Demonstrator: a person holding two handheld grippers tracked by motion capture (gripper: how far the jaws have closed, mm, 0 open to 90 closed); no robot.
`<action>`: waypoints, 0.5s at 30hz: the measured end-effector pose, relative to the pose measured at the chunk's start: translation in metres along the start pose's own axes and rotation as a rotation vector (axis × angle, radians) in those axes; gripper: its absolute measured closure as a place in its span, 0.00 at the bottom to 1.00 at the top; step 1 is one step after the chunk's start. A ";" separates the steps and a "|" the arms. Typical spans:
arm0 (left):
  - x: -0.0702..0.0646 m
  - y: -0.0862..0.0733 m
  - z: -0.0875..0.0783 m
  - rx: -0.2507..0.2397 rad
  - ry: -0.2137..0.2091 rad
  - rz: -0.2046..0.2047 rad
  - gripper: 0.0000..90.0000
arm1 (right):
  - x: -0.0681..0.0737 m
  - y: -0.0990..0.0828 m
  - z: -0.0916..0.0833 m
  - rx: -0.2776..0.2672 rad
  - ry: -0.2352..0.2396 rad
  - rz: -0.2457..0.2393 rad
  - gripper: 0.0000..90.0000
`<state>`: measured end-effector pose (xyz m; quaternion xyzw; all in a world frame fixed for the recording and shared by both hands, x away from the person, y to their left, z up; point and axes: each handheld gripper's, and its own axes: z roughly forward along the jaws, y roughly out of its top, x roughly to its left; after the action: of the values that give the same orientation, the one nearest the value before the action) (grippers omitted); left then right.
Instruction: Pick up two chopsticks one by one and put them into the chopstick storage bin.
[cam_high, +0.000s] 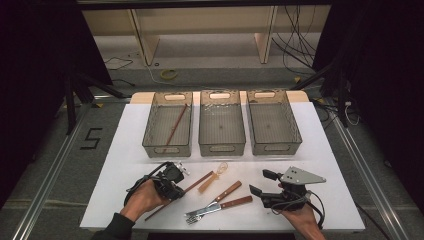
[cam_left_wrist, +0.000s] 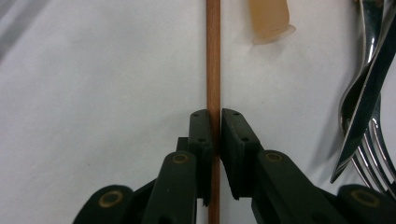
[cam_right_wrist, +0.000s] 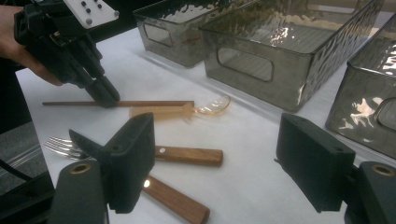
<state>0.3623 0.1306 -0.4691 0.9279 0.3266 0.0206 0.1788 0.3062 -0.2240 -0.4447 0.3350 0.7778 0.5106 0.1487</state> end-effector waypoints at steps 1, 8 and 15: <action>0.000 0.000 0.000 0.003 0.000 0.007 0.91 | 0.000 0.000 0.000 -0.001 0.000 -0.001 0.32; -0.001 0.001 0.000 0.004 0.009 0.017 0.91 | 0.001 0.000 0.000 0.003 -0.003 -0.002 0.32; -0.001 0.001 0.000 0.007 0.012 0.050 0.93 | 0.000 0.000 0.000 0.005 -0.001 -0.005 0.32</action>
<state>0.3623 0.1296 -0.4685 0.9363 0.3043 0.0294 0.1729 0.3059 -0.2237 -0.4451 0.3338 0.7799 0.5080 0.1495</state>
